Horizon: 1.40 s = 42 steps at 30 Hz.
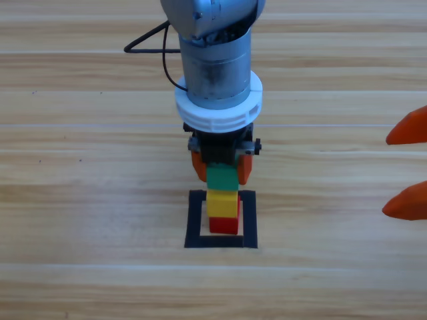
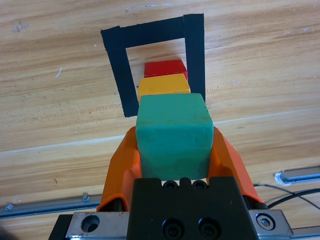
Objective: Stack the blocks in the rectangular block: red at the bottom, yellow in the middle, green on top
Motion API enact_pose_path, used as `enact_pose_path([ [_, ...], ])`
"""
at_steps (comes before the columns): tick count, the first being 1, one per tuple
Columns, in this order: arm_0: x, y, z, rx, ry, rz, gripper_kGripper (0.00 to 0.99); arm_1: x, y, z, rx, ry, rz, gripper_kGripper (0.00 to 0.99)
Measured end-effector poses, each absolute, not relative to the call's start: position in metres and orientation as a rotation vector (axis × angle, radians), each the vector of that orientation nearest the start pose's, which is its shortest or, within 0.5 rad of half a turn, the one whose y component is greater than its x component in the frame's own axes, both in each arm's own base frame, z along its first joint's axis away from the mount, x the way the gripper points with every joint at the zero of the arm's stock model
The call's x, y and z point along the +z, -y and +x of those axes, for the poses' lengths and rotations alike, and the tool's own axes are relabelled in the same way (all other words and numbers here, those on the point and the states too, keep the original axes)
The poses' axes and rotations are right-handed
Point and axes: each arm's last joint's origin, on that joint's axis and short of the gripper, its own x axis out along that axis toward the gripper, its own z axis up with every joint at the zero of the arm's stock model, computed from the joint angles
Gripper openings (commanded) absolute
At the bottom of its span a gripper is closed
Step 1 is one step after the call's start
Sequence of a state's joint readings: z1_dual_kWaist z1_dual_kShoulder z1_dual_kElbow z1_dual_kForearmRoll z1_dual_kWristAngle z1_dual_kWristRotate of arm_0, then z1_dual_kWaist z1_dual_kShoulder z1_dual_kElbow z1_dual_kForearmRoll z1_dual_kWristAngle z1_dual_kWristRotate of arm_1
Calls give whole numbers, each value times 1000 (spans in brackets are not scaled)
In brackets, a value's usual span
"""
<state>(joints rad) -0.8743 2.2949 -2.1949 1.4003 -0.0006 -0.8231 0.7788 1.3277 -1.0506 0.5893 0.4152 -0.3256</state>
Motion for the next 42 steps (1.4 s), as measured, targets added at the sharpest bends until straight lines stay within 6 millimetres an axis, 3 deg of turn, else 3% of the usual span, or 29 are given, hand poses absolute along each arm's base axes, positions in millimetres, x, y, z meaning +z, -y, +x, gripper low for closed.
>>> enact_pose_path([
  [25,270,357,299,-64,-1545,17,31,351,-166,139,1260,-710,-441,989],
  [26,270,357,299,-64,-1545,17,69,351,-166,139,1260,-710,-441,989],
  [28,270,357,299,-64,-1545,17,314,351,-166,139,1260,-710,-441,989],
  [31,270,357,299,-64,-1544,16,989,351,-166,139,1260,-710,-441,989],
  [42,270,357,299,-58,-1542,13,990,351,-166,140,1261,-709,-442,989],
])
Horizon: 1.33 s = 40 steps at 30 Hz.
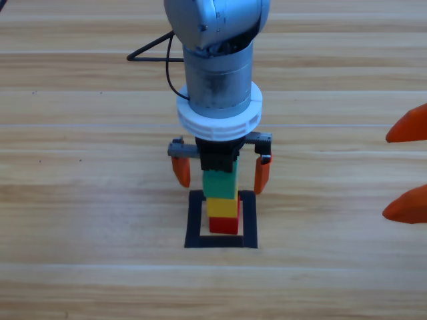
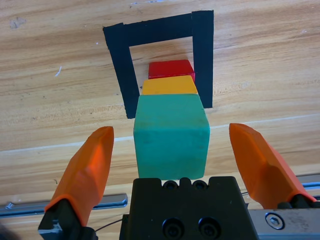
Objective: Stack the blocks in the rectangular block: red at the bottom, yellow in the middle, green on top
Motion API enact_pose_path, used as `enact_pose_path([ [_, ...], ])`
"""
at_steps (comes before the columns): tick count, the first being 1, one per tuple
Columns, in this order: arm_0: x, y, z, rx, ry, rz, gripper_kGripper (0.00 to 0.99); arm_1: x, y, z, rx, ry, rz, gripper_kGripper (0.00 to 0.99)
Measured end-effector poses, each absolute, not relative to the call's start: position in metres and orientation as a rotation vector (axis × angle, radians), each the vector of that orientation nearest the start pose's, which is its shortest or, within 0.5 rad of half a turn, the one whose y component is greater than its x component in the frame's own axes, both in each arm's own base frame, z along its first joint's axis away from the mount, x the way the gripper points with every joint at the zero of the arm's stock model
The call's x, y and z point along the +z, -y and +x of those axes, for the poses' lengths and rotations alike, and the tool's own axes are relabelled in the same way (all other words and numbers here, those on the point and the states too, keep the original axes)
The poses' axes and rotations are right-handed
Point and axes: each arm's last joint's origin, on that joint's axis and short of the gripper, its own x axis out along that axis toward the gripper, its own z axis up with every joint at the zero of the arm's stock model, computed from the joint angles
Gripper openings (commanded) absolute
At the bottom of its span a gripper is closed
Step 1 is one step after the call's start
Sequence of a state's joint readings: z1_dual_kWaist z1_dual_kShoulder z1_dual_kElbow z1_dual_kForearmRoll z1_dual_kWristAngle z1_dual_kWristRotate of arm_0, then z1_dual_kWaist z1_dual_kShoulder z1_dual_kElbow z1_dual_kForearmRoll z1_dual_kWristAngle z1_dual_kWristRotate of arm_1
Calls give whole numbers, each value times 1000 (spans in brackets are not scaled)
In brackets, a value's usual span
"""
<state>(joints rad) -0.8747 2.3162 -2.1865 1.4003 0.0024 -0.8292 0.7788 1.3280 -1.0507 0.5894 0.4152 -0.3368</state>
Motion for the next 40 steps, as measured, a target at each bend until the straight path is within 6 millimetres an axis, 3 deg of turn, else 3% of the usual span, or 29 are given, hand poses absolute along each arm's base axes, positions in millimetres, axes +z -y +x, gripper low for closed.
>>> enact_pose_path([
  [5,271,357,299,-59,-1539,12,990,351,-166,140,1262,-709,-443,989],
  [8,282,356,298,-74,-1512,-2,990,351,-166,140,1261,-709,-444,989],
  [12,335,339,286,-148,-1396,-32,990,350,-166,140,1257,-709,-446,989],
  [15,396,306,263,-213,-1268,-68,990,350,-165,140,1247,-709,-451,989],
  [17,418,279,243,-233,-1227,-93,990,350,-165,141,1242,-710,-454,989],
  [21,409,229,204,-298,-1156,-139,990,350,-165,142,1214,-710,-469,989],
  [25,417,201,178,-317,-1126,-182,990,349,-164,142,1207,-712,-473,989],
  [30,424,201,166,-342,-1105,-187,990,349,-165,142,1206,-712,-474,989],
  [40,419,212,169,-351,-1104,-172,990,350,-165,143,1206,-710,-473,989],
])
